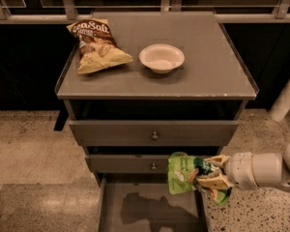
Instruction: Pick green rice chip bag from bottom drawer and place on counter
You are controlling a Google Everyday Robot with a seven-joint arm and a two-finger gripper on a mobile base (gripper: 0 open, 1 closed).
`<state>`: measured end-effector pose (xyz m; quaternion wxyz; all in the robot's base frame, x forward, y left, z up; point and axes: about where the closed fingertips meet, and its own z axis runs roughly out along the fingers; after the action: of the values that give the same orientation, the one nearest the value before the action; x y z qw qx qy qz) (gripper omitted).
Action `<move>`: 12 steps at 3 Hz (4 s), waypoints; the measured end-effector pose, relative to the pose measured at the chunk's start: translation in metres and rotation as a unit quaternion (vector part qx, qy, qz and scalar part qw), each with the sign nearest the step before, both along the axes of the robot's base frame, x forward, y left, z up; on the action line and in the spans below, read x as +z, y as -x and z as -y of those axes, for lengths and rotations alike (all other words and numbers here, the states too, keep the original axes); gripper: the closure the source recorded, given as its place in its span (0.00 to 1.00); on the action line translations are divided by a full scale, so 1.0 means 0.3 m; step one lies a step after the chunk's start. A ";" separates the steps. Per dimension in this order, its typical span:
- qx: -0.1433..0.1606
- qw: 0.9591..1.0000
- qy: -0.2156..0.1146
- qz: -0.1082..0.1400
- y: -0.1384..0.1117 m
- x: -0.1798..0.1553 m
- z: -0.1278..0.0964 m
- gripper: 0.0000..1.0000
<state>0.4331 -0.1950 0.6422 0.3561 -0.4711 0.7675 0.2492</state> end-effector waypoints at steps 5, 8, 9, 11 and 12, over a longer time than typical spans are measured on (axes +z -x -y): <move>0.011 0.998 -0.002 0.066 0.009 0.675 0.128 1.00; 0.010 0.994 -0.009 0.104 -0.069 0.817 0.091 1.00; 0.012 0.995 -0.024 0.101 -0.141 0.810 0.126 1.00; 0.028 0.994 -0.026 0.105 -0.389 0.896 0.189 1.00; 0.023 0.996 -0.017 0.085 -0.530 0.896 0.219 1.00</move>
Offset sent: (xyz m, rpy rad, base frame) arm -0.0073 -0.0003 0.0601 0.0597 0.0647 0.0748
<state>0.5922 -0.2608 0.9111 0.4220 -0.5017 0.7194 0.2294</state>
